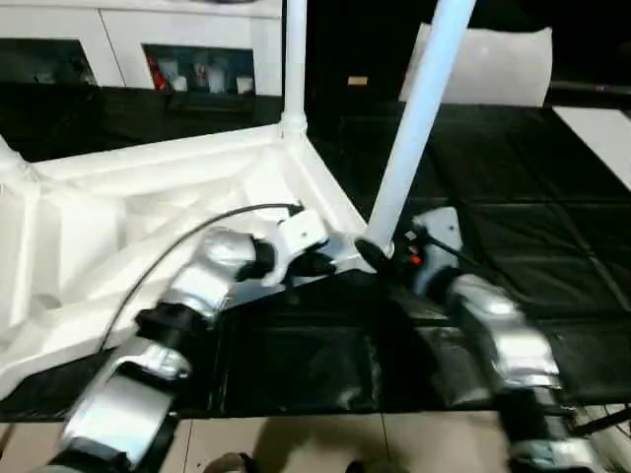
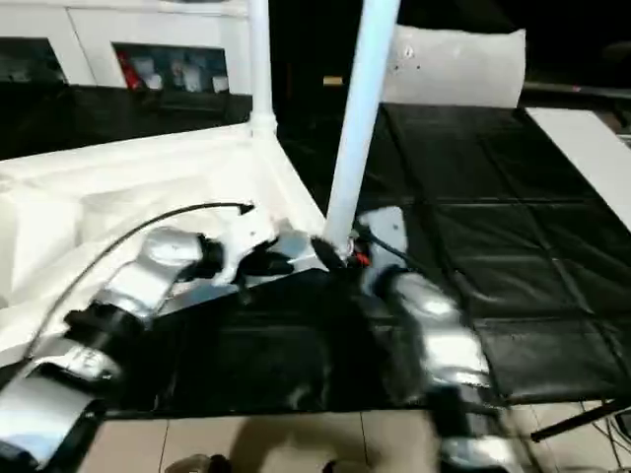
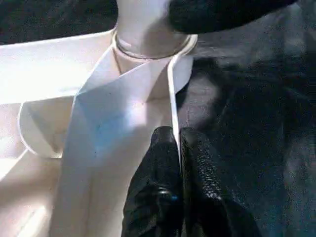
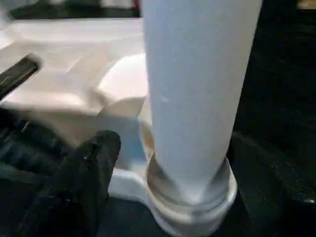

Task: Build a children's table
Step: Rotate leg to tighten

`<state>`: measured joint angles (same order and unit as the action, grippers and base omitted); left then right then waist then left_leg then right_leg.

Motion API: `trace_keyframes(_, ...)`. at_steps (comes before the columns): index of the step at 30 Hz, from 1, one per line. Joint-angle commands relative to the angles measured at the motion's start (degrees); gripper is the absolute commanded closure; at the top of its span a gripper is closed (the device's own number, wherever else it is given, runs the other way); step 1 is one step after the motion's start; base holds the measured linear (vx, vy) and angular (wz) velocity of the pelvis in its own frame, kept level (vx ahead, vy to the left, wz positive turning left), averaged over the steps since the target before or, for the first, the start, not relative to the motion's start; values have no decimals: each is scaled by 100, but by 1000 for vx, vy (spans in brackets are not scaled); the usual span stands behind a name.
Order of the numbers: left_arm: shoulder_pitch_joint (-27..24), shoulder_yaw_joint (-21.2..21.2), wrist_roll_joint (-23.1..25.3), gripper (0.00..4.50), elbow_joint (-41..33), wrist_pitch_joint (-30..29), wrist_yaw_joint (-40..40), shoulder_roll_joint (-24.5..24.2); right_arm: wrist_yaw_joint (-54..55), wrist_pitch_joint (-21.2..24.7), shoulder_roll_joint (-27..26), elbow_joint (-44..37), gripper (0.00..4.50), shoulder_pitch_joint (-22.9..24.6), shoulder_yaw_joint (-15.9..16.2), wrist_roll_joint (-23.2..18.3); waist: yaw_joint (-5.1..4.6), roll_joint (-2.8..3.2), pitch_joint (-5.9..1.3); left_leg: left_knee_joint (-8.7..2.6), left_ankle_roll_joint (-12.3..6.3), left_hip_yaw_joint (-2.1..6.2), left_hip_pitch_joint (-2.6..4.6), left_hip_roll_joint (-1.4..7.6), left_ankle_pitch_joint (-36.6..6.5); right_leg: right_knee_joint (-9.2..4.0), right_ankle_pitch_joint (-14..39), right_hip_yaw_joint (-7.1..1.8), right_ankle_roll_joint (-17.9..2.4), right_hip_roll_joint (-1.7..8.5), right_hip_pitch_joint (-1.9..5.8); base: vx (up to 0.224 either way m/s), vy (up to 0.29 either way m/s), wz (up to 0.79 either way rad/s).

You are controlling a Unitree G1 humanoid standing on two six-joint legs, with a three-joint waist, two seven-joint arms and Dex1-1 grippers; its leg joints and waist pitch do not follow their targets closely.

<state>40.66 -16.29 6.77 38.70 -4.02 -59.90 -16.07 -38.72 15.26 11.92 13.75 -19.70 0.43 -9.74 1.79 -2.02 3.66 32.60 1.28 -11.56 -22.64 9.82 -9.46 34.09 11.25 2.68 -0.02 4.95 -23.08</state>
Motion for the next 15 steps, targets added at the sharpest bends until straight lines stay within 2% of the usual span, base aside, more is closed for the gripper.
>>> trace_keyframes(1, -79, -244, 6, 450, 18, 356, -529, -93, -591, -98, 181, -207, 36, 48, 170, -150, 23, 1, -369, -283, -763, 130, 145, 348, -597, -260, -457, -234, -1595, 381, 304, 0, 0, 0)
trace_keyframes(3, -81, -375, -26, 450, 82, 797, -1107, -355, -1463, -157, 676, -278, 25, 98, 301, -285, 37, 10, -339, -303, -675, 135, 161, 368, -860, -315, 12, -235, -1560, 376, 295, 0, 0, 0)
trace_keyframes(4, -74, -376, -67, 450, 94, 834, -1256, -395, -1717, -153, 794, -278, 25, 102, 321, -355, 51, 13, -334, -307, -600, 124, 197, 385, -1004, -323, 216, -242, -1549, 369, 266, 0, 0, 0)
trace_keyframes(6, -72, -367, -93, 450, 96, 843, -1347, -413, -1874, -141, 869, -278, 25, 105, 333, -419, 64, 23, -325, -323, -539, 128, 208, 403, -1045, -327, 311, -245, -1566, 374, 252, 0, 0, 0)
trace_keyframes(7, -56, -393, -128, 450, 102, 927, -1571, -476, -2180, -97, 991, -261, 25, 93, 362, -520, 73, 24, -327, -336, -441, 133, 209, 400, -1142, -333, 480, -233, -1568, 371, 250, 0, 0, 0)
trace_keyframes(9, -17, -489, -166, 450, 146, 1137, -2003, -614, -2705, -52, 1205, -223, 40, 63, 452, -667, 100, 32, -315, -349, -369, 127, 222, 414, -1180, -335, 558, -233, -1544, 366, 233, 0, 0, 0)
trace_keyframes(10, -5, -528, -167, 450, 162, 1195, -2108, -655, -2836, -49, 1257, -227, 62, 57, 491, -688, 126, 24, -318, -343, -353, 117, 218, 413, -1175, -323, 527, -229, -1547, 360, 243, 0, 0, 0)
trace_keyframes(14, 48, -646, -188, 450, 238, 1423, -2518, -776, -3279, -85, 1442, -220, 77, 34, 693, -727, 180, 7, -314, -339, -328, 99, 214, 412, -1205, -318, 561, -228, -1549, 372, 223, 0, 0, 0)
trace_keyframes(15, 68, -665, -204, 450, 263, 1503, -2651, -790, -3409, -121, 1479, -203, 97, 29, 752, -717, 200, 10, -320, -337, -308, 103, 215, 414, -1220, -318, 640, -231, -1534, 391, 230, 0, 0, 0)
